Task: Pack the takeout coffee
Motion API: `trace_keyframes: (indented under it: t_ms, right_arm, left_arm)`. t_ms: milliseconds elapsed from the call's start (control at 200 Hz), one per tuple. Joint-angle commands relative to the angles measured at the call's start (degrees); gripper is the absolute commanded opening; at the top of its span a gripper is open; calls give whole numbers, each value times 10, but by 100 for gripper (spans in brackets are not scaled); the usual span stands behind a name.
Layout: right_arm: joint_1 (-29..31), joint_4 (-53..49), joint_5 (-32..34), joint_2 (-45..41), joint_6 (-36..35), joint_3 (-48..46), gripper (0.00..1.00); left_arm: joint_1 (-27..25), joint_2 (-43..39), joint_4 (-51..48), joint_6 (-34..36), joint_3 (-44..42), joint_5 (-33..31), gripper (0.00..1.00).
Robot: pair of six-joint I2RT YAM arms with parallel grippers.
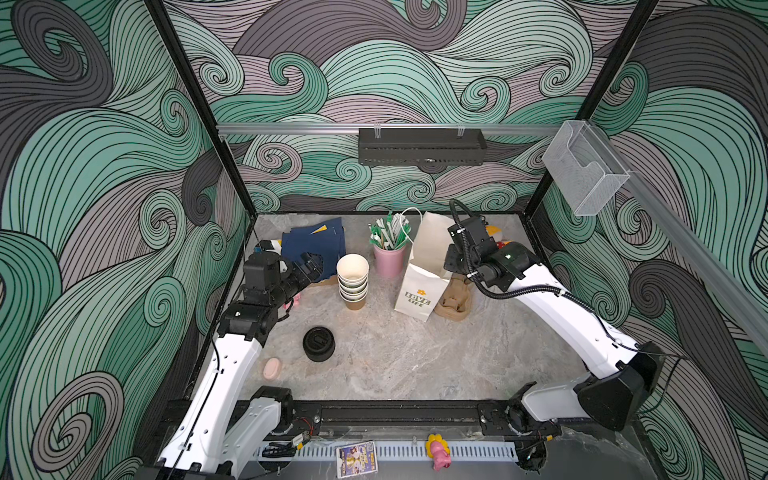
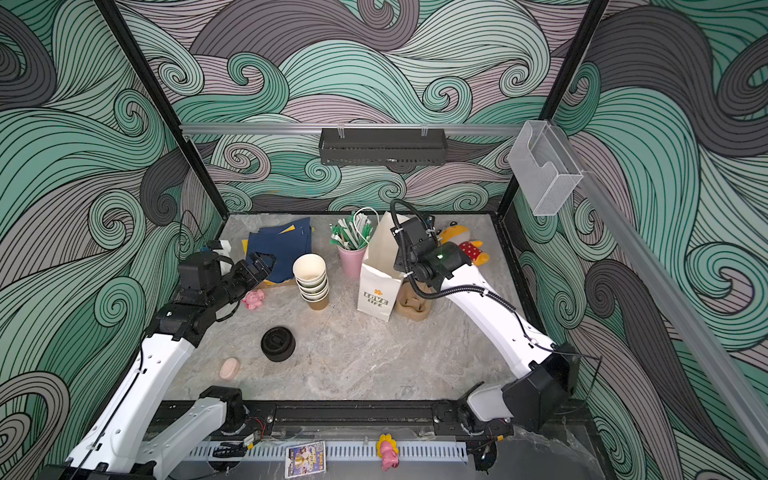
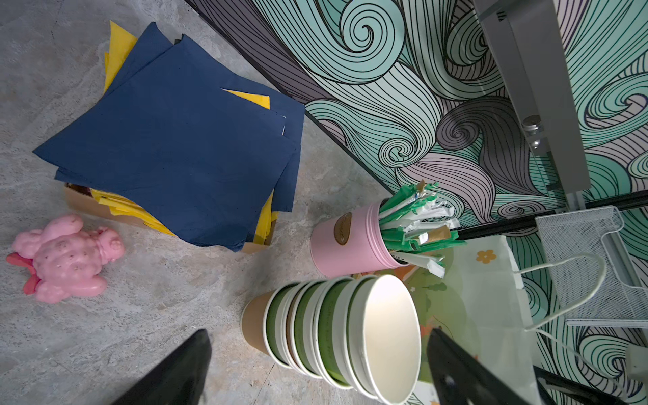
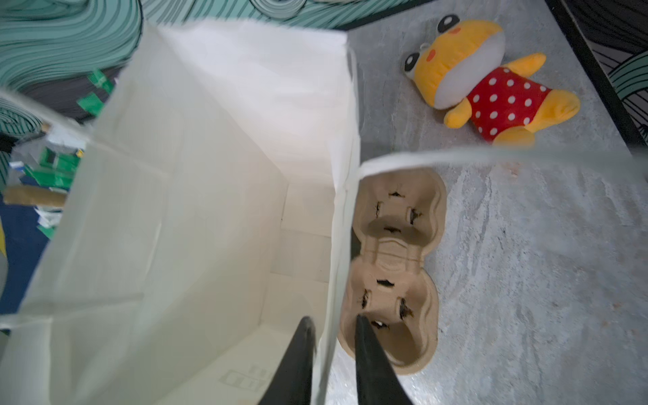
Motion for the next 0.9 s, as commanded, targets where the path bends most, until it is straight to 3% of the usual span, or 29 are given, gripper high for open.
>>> trace_keyframes:
  t_ms: [0,195,310,385,485,600,730,895]
  right_arm:
    - [-2,-15,-5,-20,-18,33,41]
    - [-3,-72,-2,-126,-115,50,58]
    - [0,-86,-87,-154,-182,91,58]
    - [20,-99,-149,-138,-202,129,58]
    - [111,-119,-183,-84,-242,190,59]
    - [187,-132,-227,-5,-255,237,59]
    - [259,-83,-253,46,-264,209,59]
    - [313,0,-255,88,-250,142,59]
  left_arm:
    - [-5,-2,-21,9,31,4,98]
    - [-11,-15,-66,2,37,38,97]
    - [-26,-16,-97,-3,40,47,96]
    - [-35,-18,-113,-10,40,47,95]
    - [-39,-21,-146,-18,41,38,94]
    - [-39,-26,-231,-31,57,-27,91]
    - [-34,-42,-375,-85,70,-121,89]
    - [-29,-63,-426,-116,26,-95,88]
